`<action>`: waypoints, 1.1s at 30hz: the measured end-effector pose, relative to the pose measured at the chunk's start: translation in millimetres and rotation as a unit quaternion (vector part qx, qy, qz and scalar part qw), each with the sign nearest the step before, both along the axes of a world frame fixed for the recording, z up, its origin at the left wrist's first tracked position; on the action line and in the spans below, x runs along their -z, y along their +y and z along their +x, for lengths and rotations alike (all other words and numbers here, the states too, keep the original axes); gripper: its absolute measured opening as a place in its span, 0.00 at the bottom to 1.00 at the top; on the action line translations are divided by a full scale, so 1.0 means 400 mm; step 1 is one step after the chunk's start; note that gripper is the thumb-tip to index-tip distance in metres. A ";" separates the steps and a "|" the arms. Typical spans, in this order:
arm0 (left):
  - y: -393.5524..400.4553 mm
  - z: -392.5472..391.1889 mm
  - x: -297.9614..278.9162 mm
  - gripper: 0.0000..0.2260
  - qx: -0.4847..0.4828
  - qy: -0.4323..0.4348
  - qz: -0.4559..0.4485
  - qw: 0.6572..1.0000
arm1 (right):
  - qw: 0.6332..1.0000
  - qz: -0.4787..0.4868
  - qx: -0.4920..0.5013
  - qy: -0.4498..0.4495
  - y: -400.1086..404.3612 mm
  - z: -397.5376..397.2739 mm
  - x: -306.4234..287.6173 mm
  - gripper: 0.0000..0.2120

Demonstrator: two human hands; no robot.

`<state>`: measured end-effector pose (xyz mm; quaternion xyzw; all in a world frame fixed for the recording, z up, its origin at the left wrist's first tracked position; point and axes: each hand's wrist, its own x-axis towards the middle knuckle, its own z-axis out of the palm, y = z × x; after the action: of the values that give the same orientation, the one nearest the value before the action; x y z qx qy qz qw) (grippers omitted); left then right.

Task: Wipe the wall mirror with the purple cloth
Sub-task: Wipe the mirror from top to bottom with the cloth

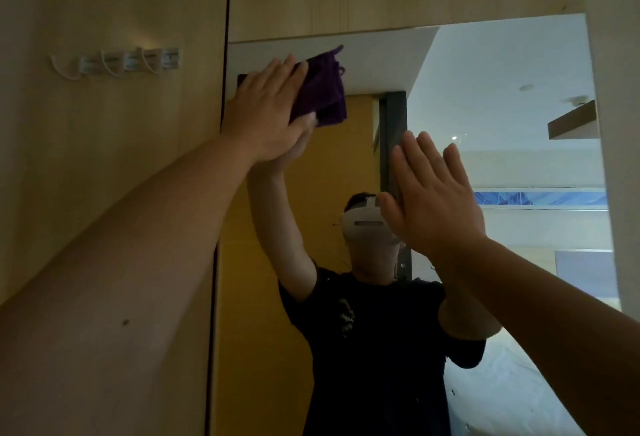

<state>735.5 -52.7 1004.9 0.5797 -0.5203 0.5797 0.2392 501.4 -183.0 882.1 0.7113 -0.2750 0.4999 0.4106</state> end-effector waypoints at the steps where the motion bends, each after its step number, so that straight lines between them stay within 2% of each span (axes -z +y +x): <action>1: 0.000 0.008 0.007 0.32 -0.011 -0.016 0.011 1.000 | 1.000 -0.003 -0.003 0.000 0.000 0.000 0.000 0.35; 5: 0.005 0.010 0.050 0.33 -0.004 -0.040 0.007 0.999 | 1.000 -0.011 -0.010 -0.005 -0.003 0.000 0.002 0.34; 8: 0.000 0.013 0.137 0.32 0.016 -0.051 0.007 0.999 | 1.000 -0.014 -0.023 -0.012 -0.001 0.001 0.002 0.34; 15: -0.004 0.053 0.558 0.30 0.049 -0.100 0.023 0.994 | 0.999 0.003 -0.034 -0.007 0.013 -0.007 0.003 0.32; 19: 0.026 0.074 0.831 0.30 0.030 -0.114 0.073 0.990 | 0.999 0.016 -0.036 -0.016 0.022 -0.004 -0.002 0.31; 22: 0.031 0.079 0.944 0.23 0.046 -0.116 0.068 0.990 | 0.999 0.013 -0.041 -0.020 0.024 -0.009 0.000 0.31; 24: 0.023 0.076 0.920 0.21 0.060 -0.107 0.033 0.992 | 0.999 0.018 -0.050 -0.010 0.022 -0.010 -0.001 0.30; 26: 0.018 0.059 0.831 0.31 0.084 -0.060 0.020 0.994 | 0.996 0.031 -0.082 -0.013 0.024 -0.018 -0.004 0.29; 27: 0.016 0.041 0.766 0.31 0.100 -0.042 -0.006 0.994 | 0.995 0.034 -0.096 -0.020 0.026 -0.032 -0.003 0.29; 30: 0.014 -0.051 0.503 0.19 0.136 0.004 -0.108 0.985 | 0.995 0.021 -0.082 -0.053 0.017 -0.096 -0.006 0.27; 33: 0.008 -0.150 0.232 0.20 0.116 0.014 -0.169 0.979 | 0.997 0.023 -0.044 -0.065 -0.015 -0.177 -0.024 0.28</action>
<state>675.6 -49.6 912.3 0.4750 -0.4750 0.6193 0.4065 430.4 -189.1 891.9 0.6978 -0.2811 0.5561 0.3532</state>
